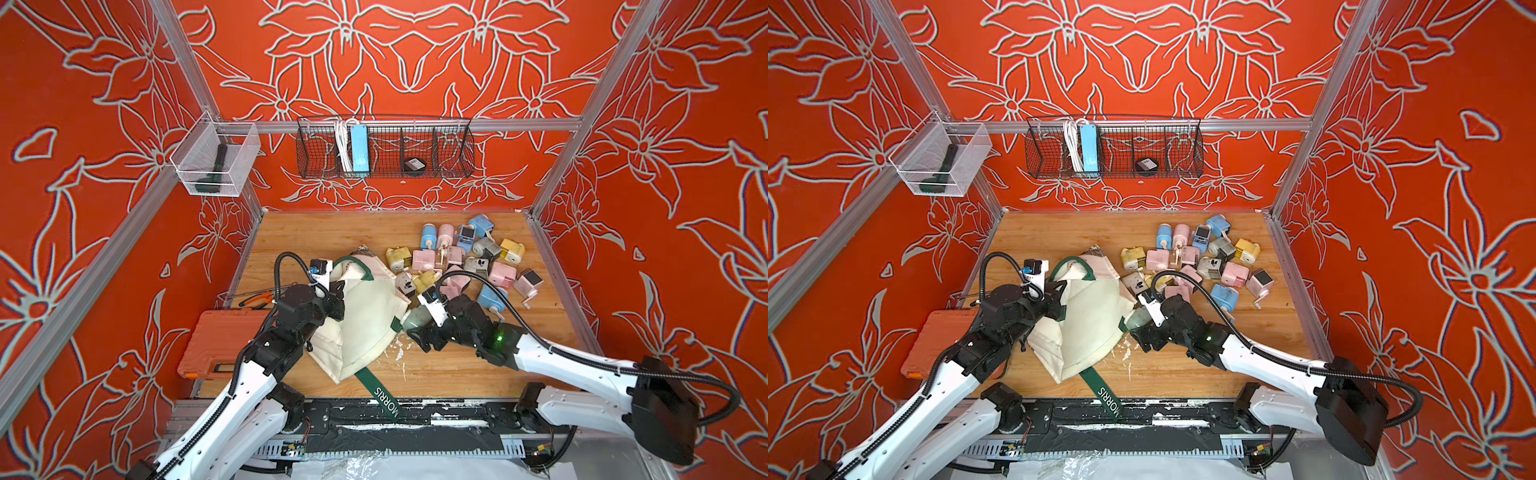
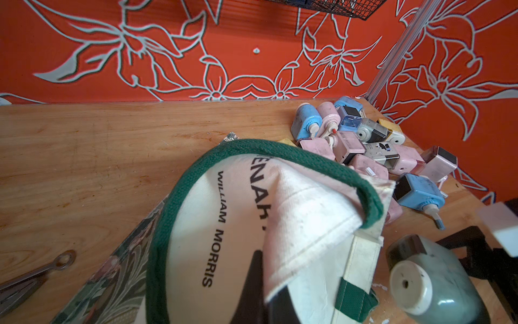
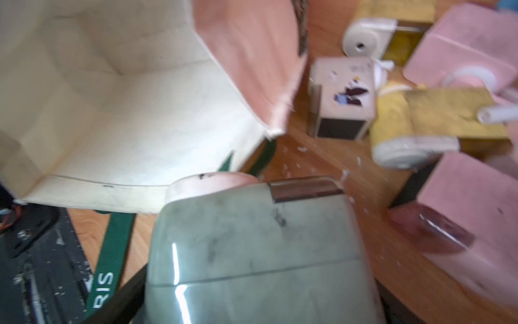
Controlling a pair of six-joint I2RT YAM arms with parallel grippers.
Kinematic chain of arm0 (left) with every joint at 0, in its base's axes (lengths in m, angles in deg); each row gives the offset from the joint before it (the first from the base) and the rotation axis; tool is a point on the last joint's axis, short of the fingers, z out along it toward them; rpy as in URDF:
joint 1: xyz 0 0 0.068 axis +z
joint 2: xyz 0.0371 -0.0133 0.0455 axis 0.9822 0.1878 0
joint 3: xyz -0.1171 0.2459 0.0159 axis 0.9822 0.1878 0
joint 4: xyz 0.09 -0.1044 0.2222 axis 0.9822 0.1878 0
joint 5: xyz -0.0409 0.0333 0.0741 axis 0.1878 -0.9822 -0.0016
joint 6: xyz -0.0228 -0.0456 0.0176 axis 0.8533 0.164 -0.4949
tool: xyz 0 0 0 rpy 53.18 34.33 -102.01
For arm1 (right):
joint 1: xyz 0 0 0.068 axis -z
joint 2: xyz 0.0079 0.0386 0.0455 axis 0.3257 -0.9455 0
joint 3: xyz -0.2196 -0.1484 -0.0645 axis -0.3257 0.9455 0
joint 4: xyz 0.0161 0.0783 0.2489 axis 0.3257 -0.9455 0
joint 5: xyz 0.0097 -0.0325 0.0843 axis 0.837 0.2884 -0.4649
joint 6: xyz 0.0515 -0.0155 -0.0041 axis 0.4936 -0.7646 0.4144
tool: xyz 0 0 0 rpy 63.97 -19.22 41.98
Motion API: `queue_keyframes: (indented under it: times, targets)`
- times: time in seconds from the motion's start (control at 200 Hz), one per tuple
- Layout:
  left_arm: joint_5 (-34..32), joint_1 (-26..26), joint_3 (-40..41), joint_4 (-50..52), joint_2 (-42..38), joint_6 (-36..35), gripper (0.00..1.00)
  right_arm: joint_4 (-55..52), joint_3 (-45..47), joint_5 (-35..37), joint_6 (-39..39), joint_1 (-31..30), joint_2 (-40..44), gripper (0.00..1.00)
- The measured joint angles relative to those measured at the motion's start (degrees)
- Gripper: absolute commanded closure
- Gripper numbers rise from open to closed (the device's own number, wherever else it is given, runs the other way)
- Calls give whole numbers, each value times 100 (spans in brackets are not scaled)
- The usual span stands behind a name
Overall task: Take out the pencil sharpeners from the tote bags
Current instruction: Place the pencil sharpener at the center of the board.
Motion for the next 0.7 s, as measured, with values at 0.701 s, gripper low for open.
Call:
queue_keyframes:
  times: [0.701]
  targets:
    - [2, 0, 0, -4, 20, 0, 100, 39, -531, 1132, 387, 356, -1864, 41]
